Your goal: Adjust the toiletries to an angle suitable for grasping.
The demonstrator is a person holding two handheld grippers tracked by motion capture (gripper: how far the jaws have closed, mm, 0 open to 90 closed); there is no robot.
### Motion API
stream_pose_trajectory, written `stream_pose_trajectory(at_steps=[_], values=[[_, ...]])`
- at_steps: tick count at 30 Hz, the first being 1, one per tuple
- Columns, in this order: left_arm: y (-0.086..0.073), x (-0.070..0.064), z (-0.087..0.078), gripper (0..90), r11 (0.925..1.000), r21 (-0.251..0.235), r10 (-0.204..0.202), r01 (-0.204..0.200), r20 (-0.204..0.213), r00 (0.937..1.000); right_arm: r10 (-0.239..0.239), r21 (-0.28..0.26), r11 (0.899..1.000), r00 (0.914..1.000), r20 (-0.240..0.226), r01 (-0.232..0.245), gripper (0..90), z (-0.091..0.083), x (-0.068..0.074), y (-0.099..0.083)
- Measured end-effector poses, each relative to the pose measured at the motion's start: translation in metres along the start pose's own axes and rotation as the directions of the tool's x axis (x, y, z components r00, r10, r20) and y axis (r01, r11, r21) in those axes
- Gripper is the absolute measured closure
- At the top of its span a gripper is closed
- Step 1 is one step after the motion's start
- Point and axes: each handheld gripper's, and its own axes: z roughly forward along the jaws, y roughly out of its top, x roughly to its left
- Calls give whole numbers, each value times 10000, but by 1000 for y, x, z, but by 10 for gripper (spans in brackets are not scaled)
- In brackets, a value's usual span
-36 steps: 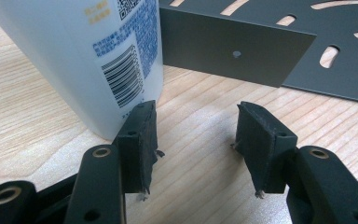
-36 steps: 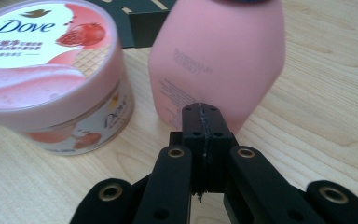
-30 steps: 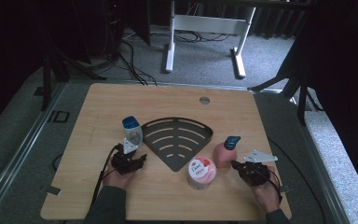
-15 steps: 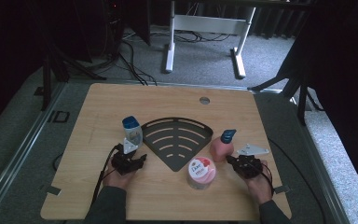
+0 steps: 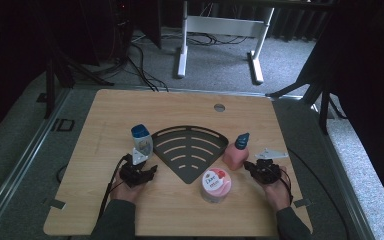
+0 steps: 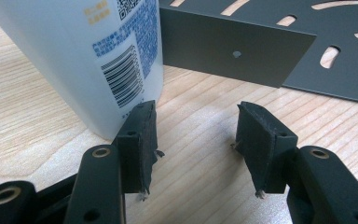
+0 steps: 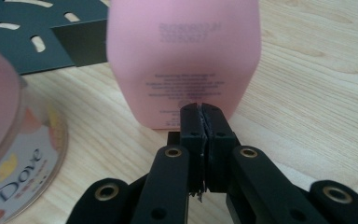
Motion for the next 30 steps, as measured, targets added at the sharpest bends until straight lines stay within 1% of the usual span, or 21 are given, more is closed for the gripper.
stream_pose_trajectory(at_steps=[5,11,17,20,26,28,29,30], values=[[0,0,0,484,10000,1,2,-2,1,10000,43,3,10000,10000,-1,-43,886,3,-3,2],[0,0,0,484,10000,0,0,0,-1,10000,110,3,9999,9999,-26,-110,887,5,-4,4],[0,0,0,484,10000,-3,4,-4,2,10000,-46,28,10000,9999,-154,46,884,5,1,5],[0,0,0,483,10000,-2,2,-2,13,10000,-92,41,9999,9997,-243,93,869,5,3,4],[0,-1,0,436,9999,63,96,-97,84,9999,-329,120,9994,9984,-469,335,829,3,11,1],[0,-2,-1,437,10000,85,11,-11,0,10000,-382,122,9992,9980,-511,389,820,1,13,0],[0,-2,-1,466,10000,85,11,-11,0,10000,-382,122,9992,9980,-511,389,820,1,13,0],[0,-5,-4,466,9999,135,-34,35,-39,10000,-403,99,9991,9977,-552,409,820,0,15,-1]])
